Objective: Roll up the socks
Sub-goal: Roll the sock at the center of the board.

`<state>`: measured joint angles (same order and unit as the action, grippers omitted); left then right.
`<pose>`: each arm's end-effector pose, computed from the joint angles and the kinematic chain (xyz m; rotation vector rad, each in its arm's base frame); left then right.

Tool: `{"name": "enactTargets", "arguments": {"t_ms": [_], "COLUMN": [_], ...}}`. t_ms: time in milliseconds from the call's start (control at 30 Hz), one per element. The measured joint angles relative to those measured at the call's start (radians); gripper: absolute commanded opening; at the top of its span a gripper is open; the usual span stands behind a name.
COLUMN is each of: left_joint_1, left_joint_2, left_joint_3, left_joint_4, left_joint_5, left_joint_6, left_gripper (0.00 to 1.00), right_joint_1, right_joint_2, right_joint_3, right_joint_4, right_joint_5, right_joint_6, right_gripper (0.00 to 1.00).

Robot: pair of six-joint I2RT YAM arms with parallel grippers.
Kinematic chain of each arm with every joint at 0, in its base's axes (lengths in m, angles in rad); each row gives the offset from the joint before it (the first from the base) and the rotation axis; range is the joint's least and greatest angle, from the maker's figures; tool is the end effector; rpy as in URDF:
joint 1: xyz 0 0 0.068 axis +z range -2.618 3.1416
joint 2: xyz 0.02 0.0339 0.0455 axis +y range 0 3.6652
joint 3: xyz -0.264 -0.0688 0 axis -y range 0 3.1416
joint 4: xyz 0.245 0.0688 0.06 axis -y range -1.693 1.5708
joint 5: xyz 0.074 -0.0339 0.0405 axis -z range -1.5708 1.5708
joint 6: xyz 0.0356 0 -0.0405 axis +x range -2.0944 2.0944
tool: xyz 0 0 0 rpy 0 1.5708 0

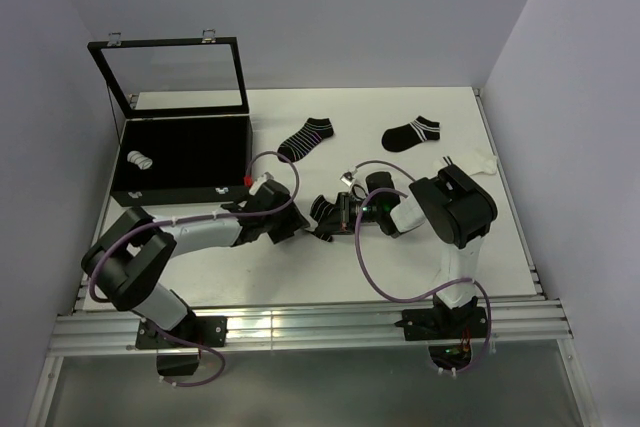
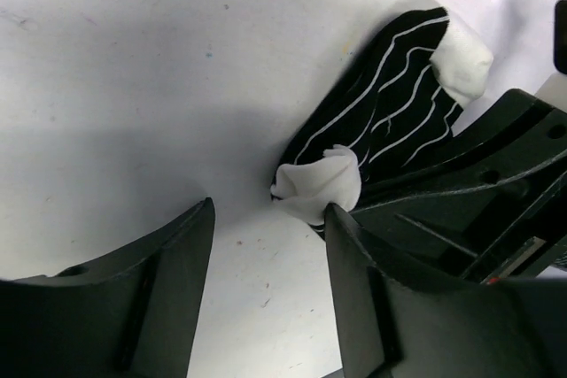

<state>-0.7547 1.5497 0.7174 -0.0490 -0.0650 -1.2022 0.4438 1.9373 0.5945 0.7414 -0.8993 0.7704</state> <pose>0.2153 -0.1993 0.1522 -0.6088 2.5381 -0.7302 0.2659 0.1573 0.0805 -0.2047 2.3866 1.6177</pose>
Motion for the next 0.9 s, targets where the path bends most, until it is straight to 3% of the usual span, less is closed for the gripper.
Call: {"name": "enactTargets", "arguments": {"t_ms": [367,667,900], "left_joint_1": [-0.003,-0.008,-0.013], "left_joint_2": [0.072,0.12,0.163], "left_joint_3": [0.032,0.074,0.122], "left_joint_4": [0.074,0.073,0.059], "left_joint_5": [0.008,0.014,0.016], "left_joint_6": [0.005,0.008,0.009], "left_gripper": [0.45,0.35,0.32], "right_joint_1": [-0.005,-0.005,0.003], "right_joint_2": [0.011,-0.028,-0.195], "right_joint_3": [-0.006,-0.005,0.021], "right_joint_4": [0.025,-0.033,-0.302], "right_joint_5": [-0.003,0.021,0.164], "right_joint_6": [0.025,-0.011,-0.156], "right_gripper": [0.07,0.34,0.45]}}
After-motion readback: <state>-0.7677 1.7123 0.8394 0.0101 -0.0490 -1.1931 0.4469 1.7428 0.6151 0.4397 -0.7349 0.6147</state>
